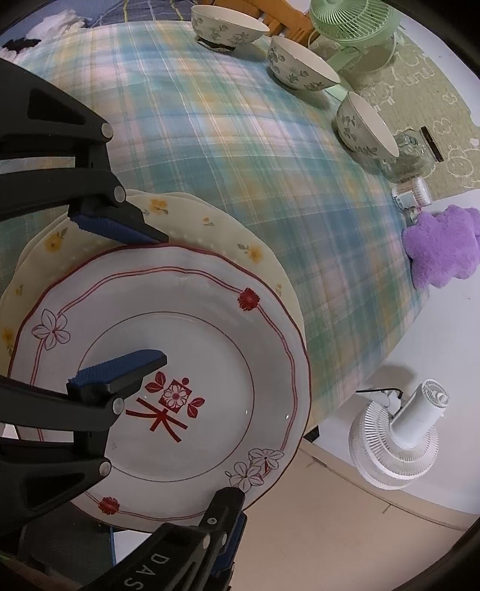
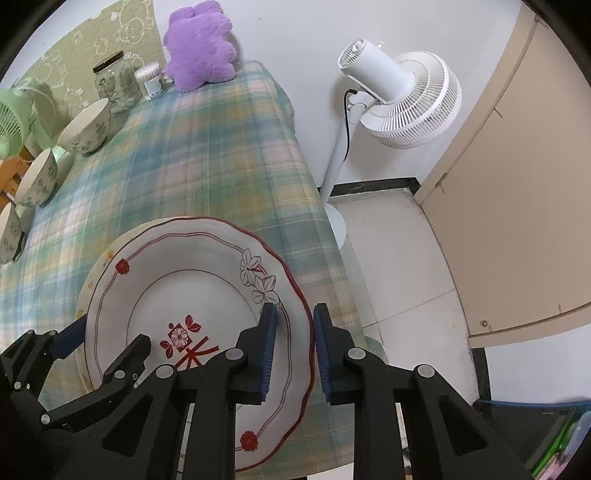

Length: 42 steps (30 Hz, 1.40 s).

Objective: Organize plates and bowls
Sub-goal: 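Lower the red-rimmed plate onto the yellow-flower plate stack, then open both grippers and pull them back from the plate stack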

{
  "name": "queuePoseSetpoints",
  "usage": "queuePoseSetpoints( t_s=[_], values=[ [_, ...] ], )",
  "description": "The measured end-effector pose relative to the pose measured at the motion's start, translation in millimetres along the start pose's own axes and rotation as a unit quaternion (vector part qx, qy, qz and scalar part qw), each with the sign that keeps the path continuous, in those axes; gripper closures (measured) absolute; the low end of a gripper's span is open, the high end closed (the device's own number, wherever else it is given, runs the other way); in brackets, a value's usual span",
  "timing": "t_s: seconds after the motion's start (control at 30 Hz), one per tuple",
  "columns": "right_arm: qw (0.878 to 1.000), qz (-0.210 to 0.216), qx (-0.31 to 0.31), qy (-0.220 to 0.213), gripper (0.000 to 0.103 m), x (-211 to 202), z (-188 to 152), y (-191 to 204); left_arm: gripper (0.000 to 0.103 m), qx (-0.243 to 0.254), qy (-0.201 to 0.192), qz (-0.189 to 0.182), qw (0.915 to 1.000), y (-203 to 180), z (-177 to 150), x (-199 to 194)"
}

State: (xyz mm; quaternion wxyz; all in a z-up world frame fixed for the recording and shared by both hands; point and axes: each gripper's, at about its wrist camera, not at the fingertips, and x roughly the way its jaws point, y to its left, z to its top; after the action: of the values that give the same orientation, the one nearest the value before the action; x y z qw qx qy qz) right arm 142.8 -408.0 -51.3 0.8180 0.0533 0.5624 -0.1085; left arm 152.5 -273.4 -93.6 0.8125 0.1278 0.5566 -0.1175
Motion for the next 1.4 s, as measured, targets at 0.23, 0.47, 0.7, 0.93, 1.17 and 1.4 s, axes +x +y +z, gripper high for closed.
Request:
queuePoseSetpoints(
  t_s=[0.23, 0.47, 0.7, 0.93, 1.17, 1.4],
  values=[
    [1.0, 0.001, -0.002, 0.004, 0.081, -1, 1, 2, 0.038, 0.012, 0.005, 0.032, 0.9994, -8, -3, -1],
    [1.0, 0.009, -0.006, 0.01, 0.082, 2, -1, 9, 0.037, 0.01, 0.0, 0.035, 0.9993, -7, -4, -6],
    [1.0, 0.019, -0.017, 0.018, 0.081, 7, -6, 23, 0.034, -0.008, -0.006, 0.005, 0.9999, 3, -6, -11],
    [1.0, 0.018, -0.005, 0.024, 0.077, 15, -8, 23, 0.022, -0.011, -0.016, -0.041, 0.999, 8, -5, -14],
    [0.999, 0.044, -0.012, 0.006, 0.037, 8, 1, 24, 0.013, -0.043, -0.016, -0.036, 0.9983, 26, 4, -15],
    [0.996, 0.077, -0.043, -0.007, 0.031, 2, 14, 44, 0.013, -0.087, -0.02, -0.013, 0.9959, 53, 4, -14]
  ],
)
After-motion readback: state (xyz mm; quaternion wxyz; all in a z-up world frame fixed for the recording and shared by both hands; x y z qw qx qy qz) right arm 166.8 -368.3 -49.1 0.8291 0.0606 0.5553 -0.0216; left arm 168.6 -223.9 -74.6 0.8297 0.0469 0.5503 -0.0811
